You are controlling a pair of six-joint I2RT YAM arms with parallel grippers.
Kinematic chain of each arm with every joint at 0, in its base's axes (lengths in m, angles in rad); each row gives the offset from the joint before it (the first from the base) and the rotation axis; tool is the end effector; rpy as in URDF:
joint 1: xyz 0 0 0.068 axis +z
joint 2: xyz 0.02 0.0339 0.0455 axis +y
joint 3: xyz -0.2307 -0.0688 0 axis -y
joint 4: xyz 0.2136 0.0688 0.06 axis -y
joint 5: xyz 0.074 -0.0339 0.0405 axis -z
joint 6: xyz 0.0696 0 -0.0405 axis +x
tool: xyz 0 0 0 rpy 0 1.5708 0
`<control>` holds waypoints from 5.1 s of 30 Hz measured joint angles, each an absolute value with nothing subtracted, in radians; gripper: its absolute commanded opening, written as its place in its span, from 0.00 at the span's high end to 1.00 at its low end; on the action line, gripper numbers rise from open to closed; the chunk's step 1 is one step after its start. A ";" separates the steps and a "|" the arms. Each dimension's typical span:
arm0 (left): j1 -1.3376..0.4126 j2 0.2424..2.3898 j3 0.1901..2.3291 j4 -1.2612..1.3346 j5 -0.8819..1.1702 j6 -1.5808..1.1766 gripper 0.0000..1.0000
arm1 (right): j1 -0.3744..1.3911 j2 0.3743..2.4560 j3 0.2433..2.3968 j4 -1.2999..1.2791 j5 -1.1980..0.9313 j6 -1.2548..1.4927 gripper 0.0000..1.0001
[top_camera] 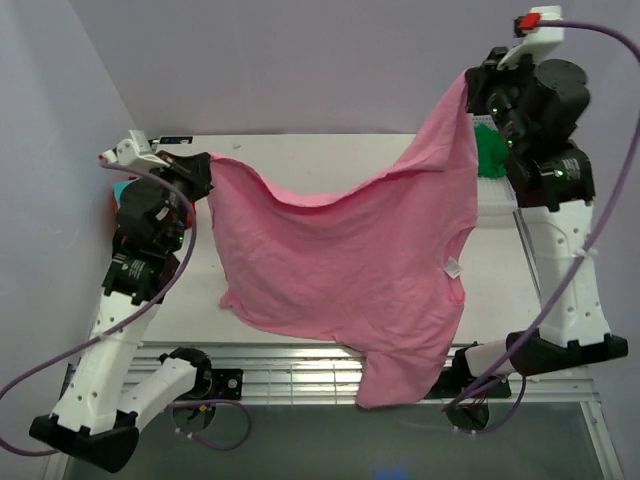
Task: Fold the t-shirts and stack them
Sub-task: Flatten the tshirt out
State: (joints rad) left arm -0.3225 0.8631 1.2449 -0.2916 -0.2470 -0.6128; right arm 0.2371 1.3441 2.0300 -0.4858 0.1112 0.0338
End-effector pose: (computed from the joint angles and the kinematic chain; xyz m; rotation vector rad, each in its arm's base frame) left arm 0.1826 -0.0431 0.4368 -0.4175 1.4509 -0.5724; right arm 0.2310 0.0479 0.5485 -0.0462 1.3728 0.1508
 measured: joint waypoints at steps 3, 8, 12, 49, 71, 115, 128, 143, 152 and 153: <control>-0.323 0.931 1.129 -0.226 -0.338 -0.600 1.00 | 0.237 1.423 1.943 -0.458 0.128 0.033 0.92; -0.321 1.060 1.000 -0.135 -0.437 -0.589 1.00 | 0.237 1.525 1.785 -0.417 0.137 0.034 0.92; -0.312 1.151 0.970 -0.093 -0.459 -0.580 1.00 | 0.238 1.606 1.751 -0.409 0.155 0.033 0.92; -0.282 1.555 1.149 -0.090 -0.474 -0.515 1.00 | 0.238 1.932 1.829 -0.358 0.161 0.046 0.92; -0.087 2.108 1.617 -0.072 -0.599 -0.575 0.25 | 0.213 2.273 2.043 -0.213 0.347 0.164 0.12; -0.363 1.702 1.067 0.046 -0.276 -0.597 0.60 | 0.282 2.286 1.901 -0.498 0.028 0.119 0.56; -0.363 1.667 1.021 0.052 -0.295 -0.583 0.60 | 0.282 2.362 1.962 -0.521 0.039 0.112 0.57; -0.363 1.667 1.003 0.053 -0.299 -0.580 0.60 | 0.282 2.372 2.018 -0.513 0.038 0.106 0.60; -0.363 1.667 0.991 0.053 -0.302 -0.580 0.60 | 0.282 2.391 2.049 -0.497 0.032 0.121 0.92; -0.363 1.667 0.990 0.053 -0.303 -0.580 0.61 | 0.282 2.392 2.052 -0.496 0.030 0.123 0.92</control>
